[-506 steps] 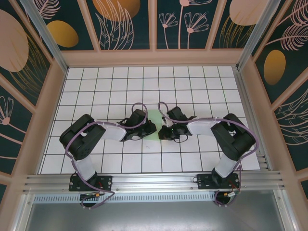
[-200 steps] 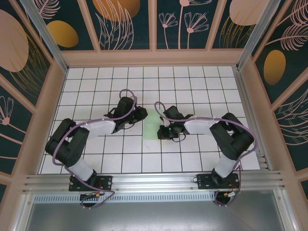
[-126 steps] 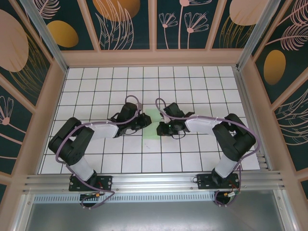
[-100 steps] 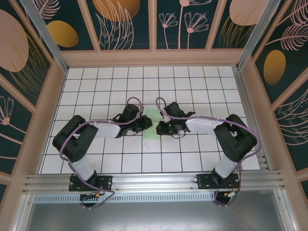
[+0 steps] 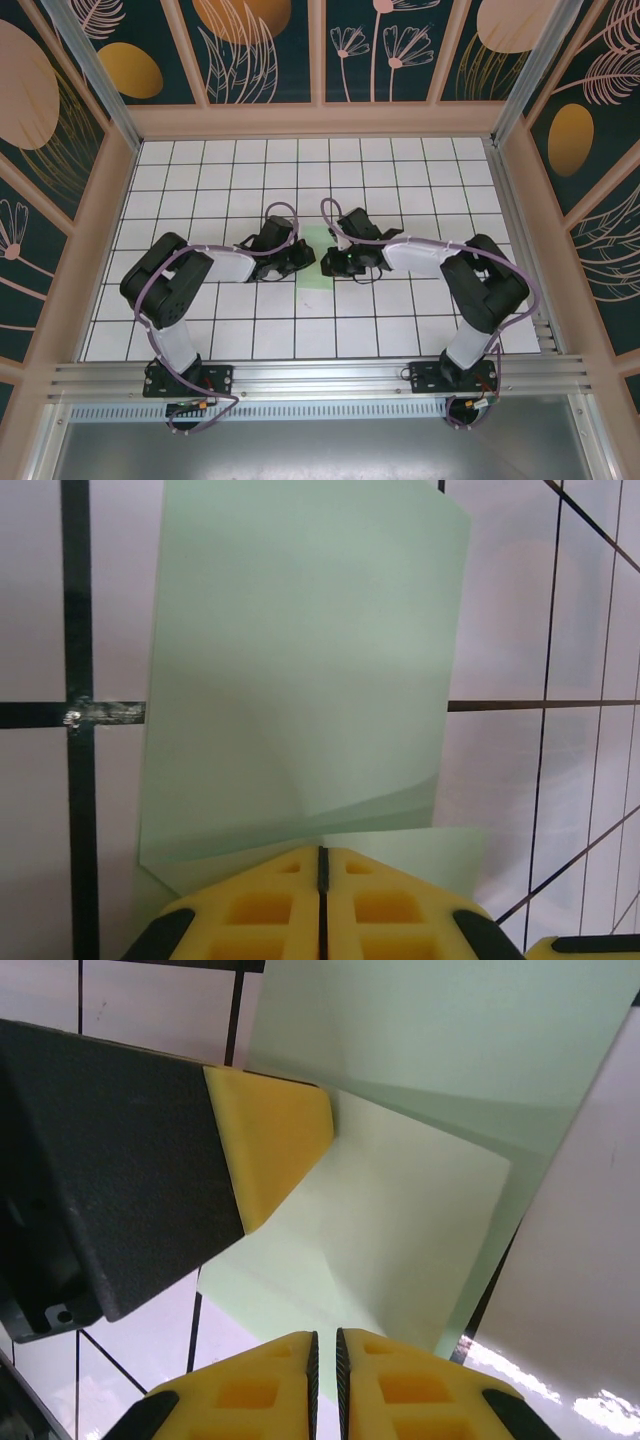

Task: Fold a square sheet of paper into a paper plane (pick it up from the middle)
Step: Fold the triangle a second time at the center of the table.

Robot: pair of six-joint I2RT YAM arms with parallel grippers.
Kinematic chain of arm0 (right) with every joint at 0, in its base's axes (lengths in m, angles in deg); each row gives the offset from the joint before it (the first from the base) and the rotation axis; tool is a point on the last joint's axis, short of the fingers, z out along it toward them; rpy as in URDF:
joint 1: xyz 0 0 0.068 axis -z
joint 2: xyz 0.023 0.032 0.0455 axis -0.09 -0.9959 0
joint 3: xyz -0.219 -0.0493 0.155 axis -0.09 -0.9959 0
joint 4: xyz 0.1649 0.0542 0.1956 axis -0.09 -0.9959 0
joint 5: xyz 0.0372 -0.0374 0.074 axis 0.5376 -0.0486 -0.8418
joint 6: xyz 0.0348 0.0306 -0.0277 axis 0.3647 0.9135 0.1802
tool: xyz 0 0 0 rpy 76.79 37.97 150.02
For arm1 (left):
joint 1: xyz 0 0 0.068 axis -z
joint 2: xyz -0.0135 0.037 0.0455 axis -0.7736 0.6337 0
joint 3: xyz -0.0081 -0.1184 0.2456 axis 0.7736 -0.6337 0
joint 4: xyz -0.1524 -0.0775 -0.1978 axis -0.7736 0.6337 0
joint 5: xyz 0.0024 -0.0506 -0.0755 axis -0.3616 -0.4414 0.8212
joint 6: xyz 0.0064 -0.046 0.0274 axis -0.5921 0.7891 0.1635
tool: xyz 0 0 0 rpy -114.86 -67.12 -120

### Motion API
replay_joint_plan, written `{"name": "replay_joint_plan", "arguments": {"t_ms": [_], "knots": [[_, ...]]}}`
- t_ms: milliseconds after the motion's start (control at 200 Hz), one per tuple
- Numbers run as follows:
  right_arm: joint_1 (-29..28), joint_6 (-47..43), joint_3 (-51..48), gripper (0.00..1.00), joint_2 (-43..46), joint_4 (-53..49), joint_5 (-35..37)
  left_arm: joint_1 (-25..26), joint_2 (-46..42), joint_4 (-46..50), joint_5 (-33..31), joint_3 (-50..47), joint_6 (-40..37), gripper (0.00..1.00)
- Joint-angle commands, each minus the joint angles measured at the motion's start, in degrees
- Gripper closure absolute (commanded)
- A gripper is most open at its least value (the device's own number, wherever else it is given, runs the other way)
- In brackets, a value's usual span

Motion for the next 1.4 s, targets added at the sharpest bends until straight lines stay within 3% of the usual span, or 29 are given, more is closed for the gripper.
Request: {"name": "replay_joint_plan", "arguments": {"t_ms": [0,876,1396], "knots": [[-0.32,0.27,1.9,0.85,-2.2,0.39,-0.61,0.26,1.36,2.62,-1.28,1.3,0.19,0.9],[-1.61,-0.96,4.66,0.87,-8.14,-1.67,-0.11,0.34,1.75,4.75,-2.84,0.59,0.2,0.9],[-1.96,-4.22,-6.68,0.88,1.1,-5.12,-3.28,0.28,2.08,5.22,-4.73,-0.5,0.38,0.91]]}}
